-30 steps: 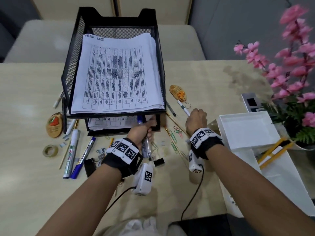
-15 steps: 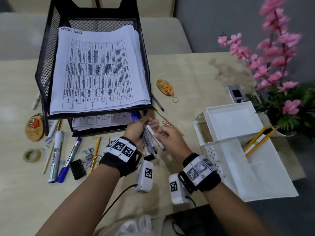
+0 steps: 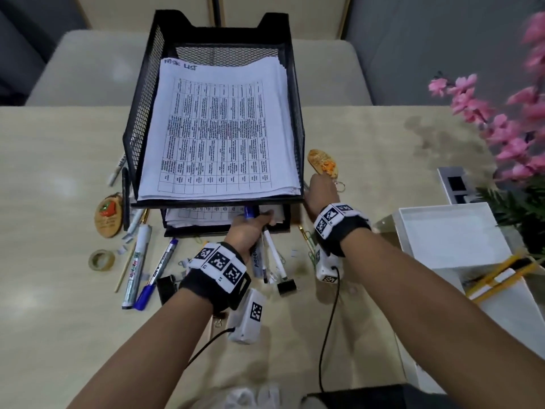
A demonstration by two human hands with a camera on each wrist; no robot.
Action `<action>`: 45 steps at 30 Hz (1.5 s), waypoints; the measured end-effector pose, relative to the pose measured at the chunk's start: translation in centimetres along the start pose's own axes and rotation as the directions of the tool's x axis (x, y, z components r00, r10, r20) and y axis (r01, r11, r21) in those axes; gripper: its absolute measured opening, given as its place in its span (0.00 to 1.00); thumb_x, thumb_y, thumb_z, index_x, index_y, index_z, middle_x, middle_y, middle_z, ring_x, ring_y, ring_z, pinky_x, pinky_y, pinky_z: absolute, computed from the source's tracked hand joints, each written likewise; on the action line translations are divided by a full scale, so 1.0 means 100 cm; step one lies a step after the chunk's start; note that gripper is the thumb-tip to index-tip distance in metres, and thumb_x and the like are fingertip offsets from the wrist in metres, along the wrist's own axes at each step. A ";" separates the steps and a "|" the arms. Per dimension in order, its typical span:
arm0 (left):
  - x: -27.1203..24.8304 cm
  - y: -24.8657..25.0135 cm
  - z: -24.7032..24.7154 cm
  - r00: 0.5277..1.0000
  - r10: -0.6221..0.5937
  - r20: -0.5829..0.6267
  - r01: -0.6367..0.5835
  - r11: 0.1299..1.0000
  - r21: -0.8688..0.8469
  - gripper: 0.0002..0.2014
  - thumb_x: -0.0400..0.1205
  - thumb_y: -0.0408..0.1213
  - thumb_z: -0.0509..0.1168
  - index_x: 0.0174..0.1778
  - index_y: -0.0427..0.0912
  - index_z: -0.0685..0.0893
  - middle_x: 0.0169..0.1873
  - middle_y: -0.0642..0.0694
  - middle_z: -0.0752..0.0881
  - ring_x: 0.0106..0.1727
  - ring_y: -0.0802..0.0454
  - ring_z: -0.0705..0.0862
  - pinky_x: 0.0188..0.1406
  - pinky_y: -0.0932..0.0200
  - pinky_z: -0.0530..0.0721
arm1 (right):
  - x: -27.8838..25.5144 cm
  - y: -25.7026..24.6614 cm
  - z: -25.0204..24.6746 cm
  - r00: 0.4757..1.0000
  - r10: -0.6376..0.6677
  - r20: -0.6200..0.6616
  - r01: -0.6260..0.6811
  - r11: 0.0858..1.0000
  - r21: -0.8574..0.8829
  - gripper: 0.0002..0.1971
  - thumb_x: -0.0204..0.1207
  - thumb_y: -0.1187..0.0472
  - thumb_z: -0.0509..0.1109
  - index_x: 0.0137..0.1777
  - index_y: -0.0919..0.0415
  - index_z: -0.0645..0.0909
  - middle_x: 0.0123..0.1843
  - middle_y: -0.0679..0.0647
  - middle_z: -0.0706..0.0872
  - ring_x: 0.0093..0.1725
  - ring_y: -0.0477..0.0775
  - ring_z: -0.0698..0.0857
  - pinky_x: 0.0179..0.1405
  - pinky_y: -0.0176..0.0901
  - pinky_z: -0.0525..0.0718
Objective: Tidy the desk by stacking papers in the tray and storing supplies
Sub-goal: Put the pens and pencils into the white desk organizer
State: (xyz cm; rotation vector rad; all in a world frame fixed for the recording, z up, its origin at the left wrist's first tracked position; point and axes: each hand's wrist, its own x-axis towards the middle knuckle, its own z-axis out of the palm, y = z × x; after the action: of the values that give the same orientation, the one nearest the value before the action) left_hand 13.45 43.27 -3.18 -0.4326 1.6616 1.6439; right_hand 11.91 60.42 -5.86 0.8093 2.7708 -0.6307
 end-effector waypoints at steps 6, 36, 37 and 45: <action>-0.012 -0.013 0.027 0.998 0.009 0.064 -0.012 0.999 0.045 0.11 0.81 0.37 0.66 0.33 0.40 0.80 0.22 0.49 0.84 0.19 0.56 0.78 0.19 0.65 0.78 | -0.070 0.021 -0.031 0.985 0.147 -0.094 -0.095 0.904 0.416 0.07 0.74 0.65 0.65 0.36 0.67 0.75 0.39 0.61 0.79 0.40 0.59 0.78 0.37 0.43 0.77; -0.103 -0.028 0.298 0.663 0.424 0.617 -0.665 0.713 0.224 0.11 0.83 0.46 0.62 0.35 0.49 0.74 0.28 0.46 0.79 0.21 0.59 0.74 0.28 0.62 0.74 | -0.216 0.230 -0.114 0.817 0.415 -0.401 -0.139 0.816 0.561 0.05 0.77 0.67 0.66 0.47 0.67 0.83 0.41 0.59 0.87 0.42 0.57 0.84 0.45 0.45 0.81; -0.103 -0.028 0.298 0.663 0.431 0.612 -0.647 0.741 0.180 0.09 0.84 0.47 0.59 0.38 0.51 0.72 0.28 0.47 0.78 0.18 0.62 0.73 0.24 0.67 0.73 | -0.218 0.231 -0.112 0.812 0.431 -0.395 -0.143 0.801 0.581 0.05 0.76 0.67 0.66 0.46 0.66 0.83 0.39 0.57 0.87 0.40 0.56 0.83 0.45 0.44 0.81; -0.094 -0.038 0.306 0.711 0.426 0.559 -0.558 0.826 0.081 0.13 0.85 0.38 0.58 0.33 0.44 0.75 0.23 0.49 0.81 0.17 0.64 0.75 0.25 0.67 0.75 | -0.225 0.214 -0.119 0.857 0.385 -0.343 -0.046 0.719 0.693 0.07 0.74 0.63 0.71 0.50 0.63 0.86 0.42 0.55 0.88 0.36 0.45 0.81 0.40 0.34 0.78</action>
State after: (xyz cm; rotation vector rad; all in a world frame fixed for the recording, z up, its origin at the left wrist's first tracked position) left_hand 30.54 69.73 3.84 0.6113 1.5912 1.6820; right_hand 41.68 71.46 3.84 1.6064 2.7382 -1.6242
